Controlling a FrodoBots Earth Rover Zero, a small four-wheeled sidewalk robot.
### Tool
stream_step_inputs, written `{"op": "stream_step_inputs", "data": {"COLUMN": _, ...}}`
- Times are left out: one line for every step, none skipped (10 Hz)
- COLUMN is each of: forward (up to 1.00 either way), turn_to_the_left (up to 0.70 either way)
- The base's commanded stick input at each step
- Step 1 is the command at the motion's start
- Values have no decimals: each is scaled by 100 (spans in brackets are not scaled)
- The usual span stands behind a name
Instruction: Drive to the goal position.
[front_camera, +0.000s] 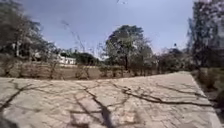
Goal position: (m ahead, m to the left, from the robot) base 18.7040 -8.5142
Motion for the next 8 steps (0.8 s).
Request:
{"op": "stream_step_inputs", "data": {"forward": 70, "turn_to_the_left": 0}}
{"op": "stream_step_inputs", "data": {"forward": 70, "turn_to_the_left": -6}}
{"op": "stream_step_inputs", "data": {"forward": 70, "turn_to_the_left": -19}}
{"op": "stream_step_inputs", "data": {"forward": 70, "turn_to_the_left": -31}}
{"op": "stream_step_inputs", "data": {"forward": 70, "turn_to_the_left": -31}}
{"op": "stream_step_inputs", "data": {"forward": 70, "turn_to_the_left": -31}}
{"op": "stream_step_inputs", "data": {"forward": 70, "turn_to_the_left": -31}}
{"op": "stream_step_inputs", "data": {"forward": 70, "turn_to_the_left": -30}}
